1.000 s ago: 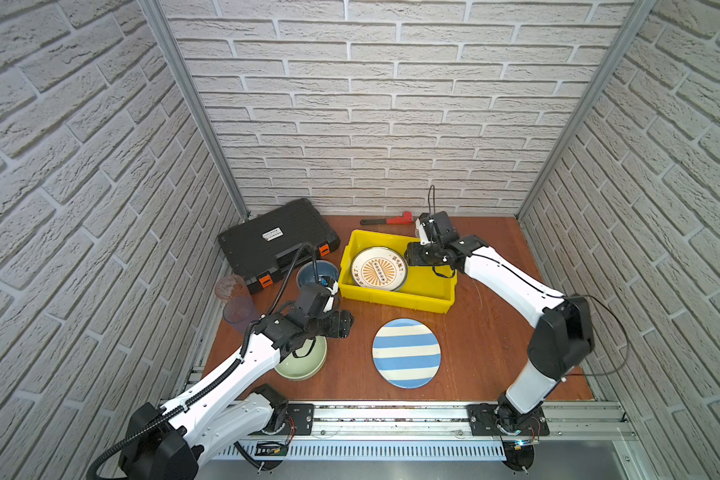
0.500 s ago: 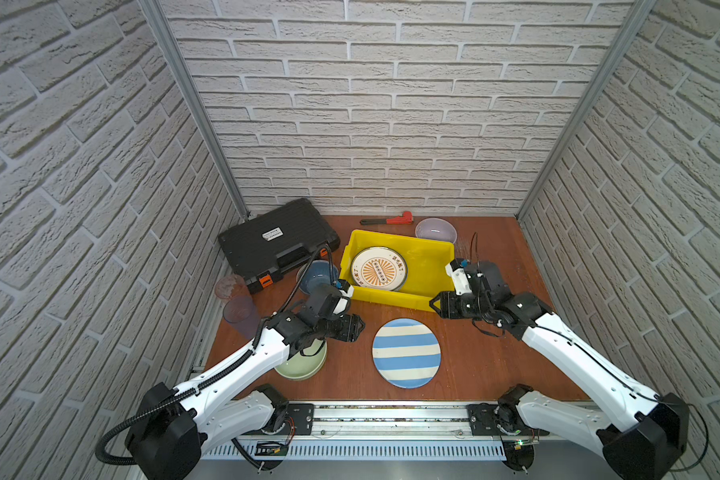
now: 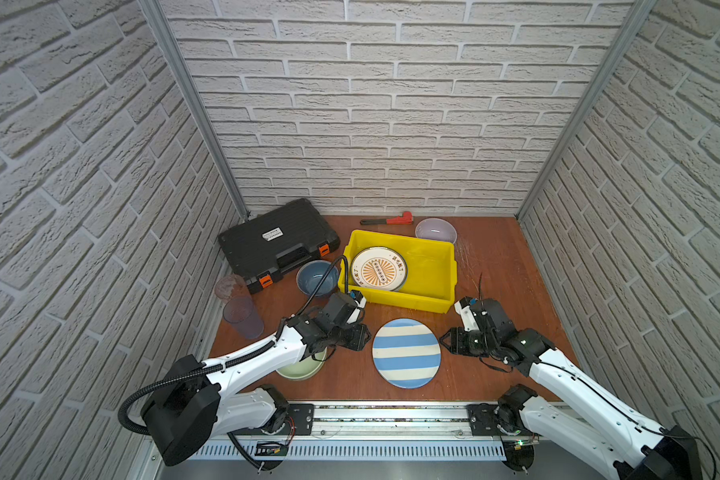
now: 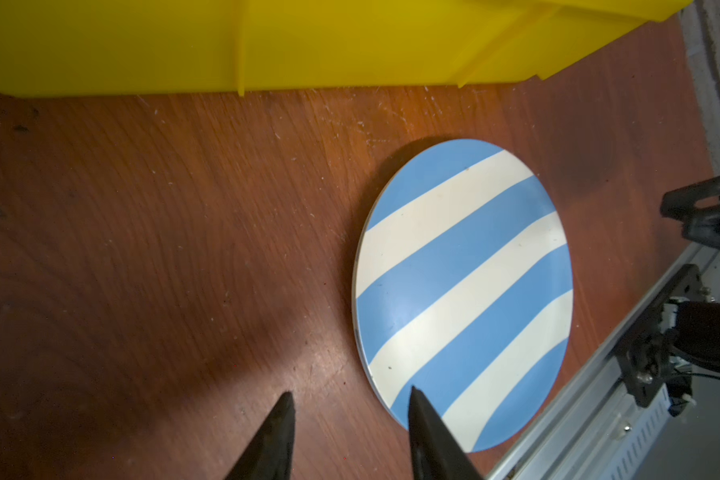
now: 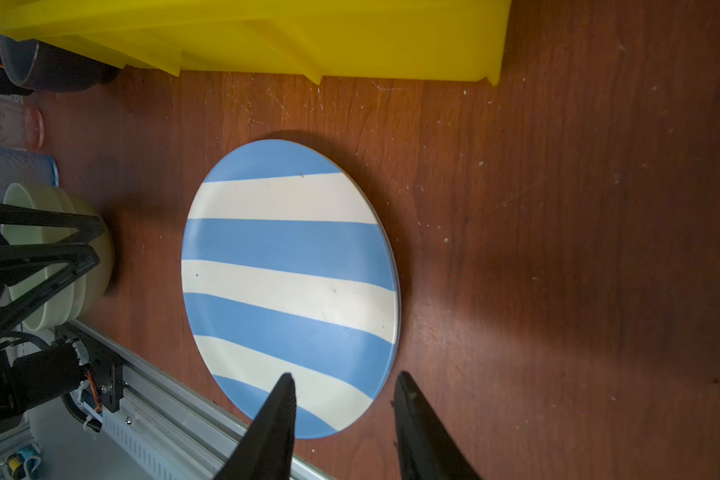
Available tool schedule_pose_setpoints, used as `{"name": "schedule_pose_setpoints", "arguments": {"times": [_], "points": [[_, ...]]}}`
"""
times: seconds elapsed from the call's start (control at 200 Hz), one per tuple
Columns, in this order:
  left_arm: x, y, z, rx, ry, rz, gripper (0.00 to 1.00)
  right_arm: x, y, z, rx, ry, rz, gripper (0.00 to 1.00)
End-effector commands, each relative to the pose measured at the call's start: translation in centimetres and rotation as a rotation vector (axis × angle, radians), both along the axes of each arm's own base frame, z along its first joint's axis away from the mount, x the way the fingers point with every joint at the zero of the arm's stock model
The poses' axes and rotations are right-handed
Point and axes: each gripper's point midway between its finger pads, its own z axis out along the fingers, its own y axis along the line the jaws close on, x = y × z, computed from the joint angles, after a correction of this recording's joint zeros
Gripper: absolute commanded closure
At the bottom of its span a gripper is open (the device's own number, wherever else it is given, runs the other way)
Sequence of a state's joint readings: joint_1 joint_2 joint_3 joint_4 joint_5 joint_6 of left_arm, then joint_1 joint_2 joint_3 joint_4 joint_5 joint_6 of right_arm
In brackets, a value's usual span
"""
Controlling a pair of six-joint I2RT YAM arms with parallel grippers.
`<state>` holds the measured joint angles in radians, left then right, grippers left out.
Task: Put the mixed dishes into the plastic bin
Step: 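Lower the right gripper to the striped plate stack's edge nearest it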
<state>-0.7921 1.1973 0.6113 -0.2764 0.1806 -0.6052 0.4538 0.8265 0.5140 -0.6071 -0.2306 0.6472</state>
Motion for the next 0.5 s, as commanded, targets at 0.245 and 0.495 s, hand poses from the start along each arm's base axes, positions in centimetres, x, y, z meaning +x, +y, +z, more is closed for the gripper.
{"name": "schedule_pose_setpoints", "arguments": {"times": [0.245,0.495], "points": [[-0.1,-1.5,-2.0,-0.005,0.014,-0.026,0.66,-0.3,0.6,-2.9,0.074,0.018,-0.054,0.68],[-0.4,-1.7,-3.4,0.003,0.042,-0.035,0.71,-0.4,1.2,-3.6,0.093,0.038,-0.032,0.71]]}}
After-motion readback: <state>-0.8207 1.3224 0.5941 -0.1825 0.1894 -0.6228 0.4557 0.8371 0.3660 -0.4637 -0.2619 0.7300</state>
